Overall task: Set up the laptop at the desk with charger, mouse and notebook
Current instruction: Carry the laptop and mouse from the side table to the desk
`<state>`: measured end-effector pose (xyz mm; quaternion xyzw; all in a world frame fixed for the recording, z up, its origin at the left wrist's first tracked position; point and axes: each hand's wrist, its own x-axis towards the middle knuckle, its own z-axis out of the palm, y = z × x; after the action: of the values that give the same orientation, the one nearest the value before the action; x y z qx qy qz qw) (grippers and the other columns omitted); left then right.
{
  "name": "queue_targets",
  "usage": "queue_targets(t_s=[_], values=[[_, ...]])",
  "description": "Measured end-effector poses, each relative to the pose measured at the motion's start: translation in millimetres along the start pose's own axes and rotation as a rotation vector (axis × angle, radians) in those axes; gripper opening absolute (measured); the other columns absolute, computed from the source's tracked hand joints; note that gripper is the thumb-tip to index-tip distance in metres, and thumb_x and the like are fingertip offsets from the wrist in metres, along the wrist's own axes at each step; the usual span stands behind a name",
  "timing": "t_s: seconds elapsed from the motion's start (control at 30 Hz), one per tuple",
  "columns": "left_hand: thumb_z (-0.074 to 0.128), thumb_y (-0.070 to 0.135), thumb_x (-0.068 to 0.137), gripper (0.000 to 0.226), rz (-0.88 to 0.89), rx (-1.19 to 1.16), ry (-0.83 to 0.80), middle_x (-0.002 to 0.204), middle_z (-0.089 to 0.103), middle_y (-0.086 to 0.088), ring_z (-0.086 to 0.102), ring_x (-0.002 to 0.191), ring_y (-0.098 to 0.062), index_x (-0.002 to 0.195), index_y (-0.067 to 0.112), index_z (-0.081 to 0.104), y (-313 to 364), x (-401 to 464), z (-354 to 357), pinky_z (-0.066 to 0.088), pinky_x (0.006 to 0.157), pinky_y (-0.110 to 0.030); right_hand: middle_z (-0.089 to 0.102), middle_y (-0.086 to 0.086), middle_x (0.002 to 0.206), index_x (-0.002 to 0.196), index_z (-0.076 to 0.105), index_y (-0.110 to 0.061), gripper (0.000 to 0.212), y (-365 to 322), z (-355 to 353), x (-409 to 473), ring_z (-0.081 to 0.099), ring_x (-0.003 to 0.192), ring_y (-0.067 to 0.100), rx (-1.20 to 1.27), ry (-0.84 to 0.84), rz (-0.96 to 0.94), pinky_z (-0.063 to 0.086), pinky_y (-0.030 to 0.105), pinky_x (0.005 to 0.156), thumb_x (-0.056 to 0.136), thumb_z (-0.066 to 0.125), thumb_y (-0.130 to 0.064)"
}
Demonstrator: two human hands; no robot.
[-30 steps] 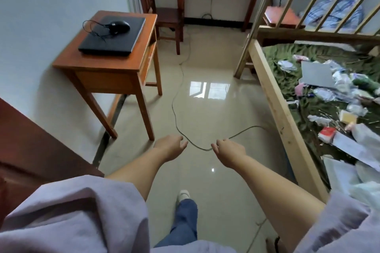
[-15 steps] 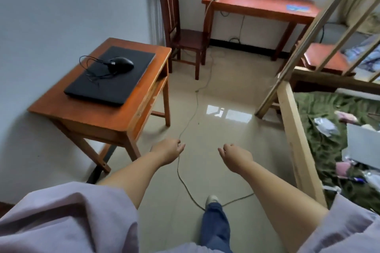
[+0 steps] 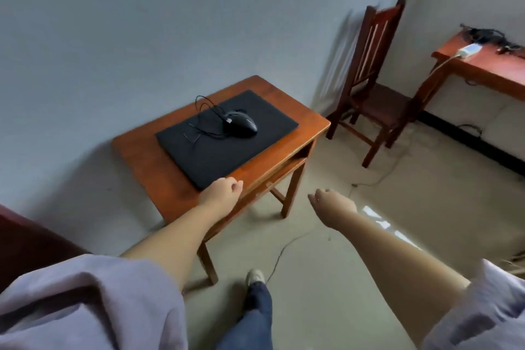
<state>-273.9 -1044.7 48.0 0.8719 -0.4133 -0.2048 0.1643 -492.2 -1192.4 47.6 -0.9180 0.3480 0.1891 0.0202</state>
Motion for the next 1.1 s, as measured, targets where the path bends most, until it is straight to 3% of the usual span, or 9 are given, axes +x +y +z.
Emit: queue_targets(t_s=[0.2,0.37,0.43,0.5,0.73,0.87,1.1], values=[[0.025,0.037,0.099,0.042,-0.350,-0.050,0.202,0.101,0.062,-0.011,0.053,0.083,-0.028,0.092,0.011,0.057,-46.9,89.6,-31.7,0.040,0.071,-0.035,0.049,0.008,0.117,0.126,0.042,-0.018,0.032,-4.4,-53.7,138.9,0.048,0.107,0.027,-0.050,0.052,-0.128,0.052,0.044,0.075,0.097,0.031,-0.014],[0.029,0.036,0.098,0.041,-0.524,-0.052,0.274,0.117,0.054,-0.012,0.052,0.107,-0.033,0.107,0.012,0.060,-75.3,142.2,-53.8,0.046,0.086,-0.042,0.051,0.007,0.111,0.123,0.044,-0.017,0.029,-8.2,-86.2,230.0,0.050,0.097,0.026,0.020,0.063,-0.198,0.052,0.040,0.071,0.097,0.031,-0.016],[0.034,0.034,0.097,0.038,-0.634,-0.059,0.303,0.127,0.048,-0.014,0.045,0.120,-0.032,0.122,0.012,0.053,-82.4,156.3,-59.8,0.045,0.089,-0.045,0.051,0.009,0.114,0.119,0.046,-0.013,0.030,-9.4,-96.3,259.4,0.049,0.100,0.028,0.090,0.064,-0.172,0.049,0.041,0.070,0.097,0.028,-0.023],[0.038,0.033,0.096,0.042,-0.757,-0.103,0.282,0.133,0.043,-0.016,0.041,0.124,-0.034,0.131,0.011,0.045,-87.0,166.3,-62.5,0.044,0.091,-0.047,0.049,0.010,0.120,0.120,0.046,-0.013,0.036,-9.8,-102.9,283.5,0.047,0.110,0.030,0.188,0.088,-0.107,0.048,0.045,0.080,0.098,0.025,-0.034],[0.042,0.044,0.095,0.060,-1.154,-0.369,0.331,0.136,0.043,-0.024,0.048,0.120,-0.042,0.133,-0.001,0.034,-96.4,184.1,-43.8,0.044,0.095,-0.052,0.043,0.014,0.131,0.130,0.036,-0.010,0.044,-4.5,-103.6,353.2,0.042,0.118,0.032,0.319,0.061,0.017,0.042,0.044,0.084,0.097,0.027,-0.038],[0.040,0.049,0.094,0.064,-1.233,-0.344,0.351,0.134,0.047,-0.023,0.048,0.121,-0.041,0.131,-0.003,0.038,-96.8,188.7,-34.8,0.044,0.093,-0.052,0.040,0.018,0.135,0.133,0.036,-0.003,0.051,-7.8,-99.6,373.7,0.037,0.124,0.036,0.469,0.004,0.145,0.038,0.047,0.096,0.097,0.026,-0.038],[0.042,0.056,0.090,0.072,-1.297,-0.372,0.379,0.135,0.047,-0.022,0.047,0.123,-0.040,0.131,-0.004,0.041,-101.4,194.9,-31.7,0.044,0.096,-0.051,0.042,0.020,0.135,0.131,0.038,0.000,0.058,-10.9,-94.0,386.4,0.038,0.124,0.035,0.580,-0.003,0.274,0.037,0.047,0.099,0.095,0.028,-0.045]])
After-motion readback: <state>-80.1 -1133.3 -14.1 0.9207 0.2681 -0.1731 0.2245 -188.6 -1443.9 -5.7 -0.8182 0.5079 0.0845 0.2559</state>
